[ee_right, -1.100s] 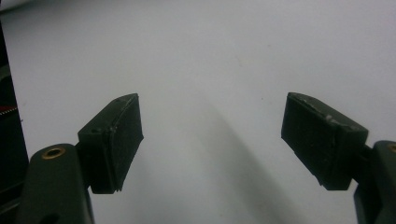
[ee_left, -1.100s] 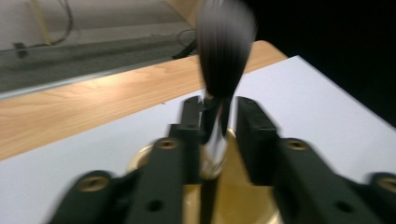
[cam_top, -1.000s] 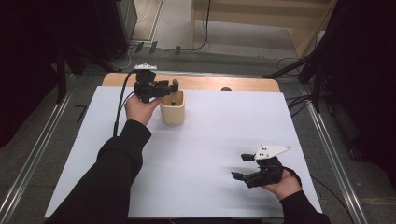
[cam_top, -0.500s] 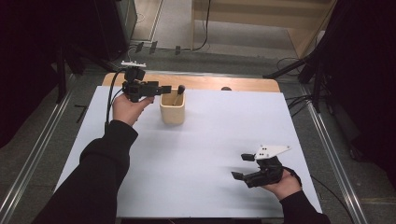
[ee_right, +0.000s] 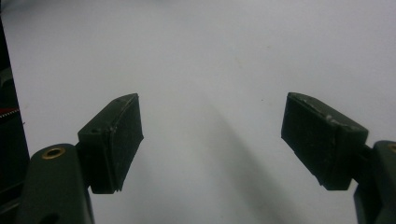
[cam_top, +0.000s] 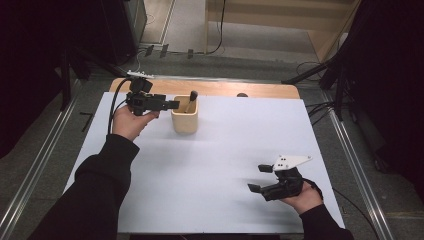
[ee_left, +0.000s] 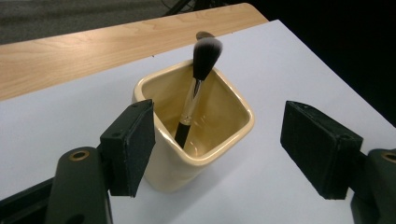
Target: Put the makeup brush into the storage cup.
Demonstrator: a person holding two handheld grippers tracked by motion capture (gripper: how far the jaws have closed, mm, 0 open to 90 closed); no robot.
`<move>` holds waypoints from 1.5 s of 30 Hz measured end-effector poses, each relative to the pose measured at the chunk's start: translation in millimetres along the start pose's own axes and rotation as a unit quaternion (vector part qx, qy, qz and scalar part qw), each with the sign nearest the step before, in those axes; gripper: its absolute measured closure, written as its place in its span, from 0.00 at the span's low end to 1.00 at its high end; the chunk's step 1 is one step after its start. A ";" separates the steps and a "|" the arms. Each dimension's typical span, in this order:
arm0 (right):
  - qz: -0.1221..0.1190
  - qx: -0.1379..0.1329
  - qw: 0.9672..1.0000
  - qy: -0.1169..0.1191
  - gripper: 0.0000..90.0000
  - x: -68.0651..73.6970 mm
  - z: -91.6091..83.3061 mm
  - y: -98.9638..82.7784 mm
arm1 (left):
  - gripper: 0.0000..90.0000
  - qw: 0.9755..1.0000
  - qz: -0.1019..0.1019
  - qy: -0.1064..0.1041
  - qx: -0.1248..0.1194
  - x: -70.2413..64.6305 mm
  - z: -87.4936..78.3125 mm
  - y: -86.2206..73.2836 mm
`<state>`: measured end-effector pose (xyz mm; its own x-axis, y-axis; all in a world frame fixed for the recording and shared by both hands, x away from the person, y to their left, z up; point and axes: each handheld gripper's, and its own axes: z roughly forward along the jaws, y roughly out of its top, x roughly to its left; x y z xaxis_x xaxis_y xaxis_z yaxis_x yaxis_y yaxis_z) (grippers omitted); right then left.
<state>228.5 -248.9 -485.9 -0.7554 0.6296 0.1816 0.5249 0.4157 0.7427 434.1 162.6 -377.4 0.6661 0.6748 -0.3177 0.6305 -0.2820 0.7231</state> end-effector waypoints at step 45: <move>0.006 -0.004 1.000 0.003 0.24 -0.1 -0.1 -0.1 | 0.29 0.997 0.020 -0.046 0.062 -8.0 -23.4 -69.1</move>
<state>228.5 -249.1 -485.9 -0.7513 0.6309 0.1937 0.5307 0.4032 0.7455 375.9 192.7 -410.5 0.7215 0.5980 -0.3490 0.6434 -0.3928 0.6571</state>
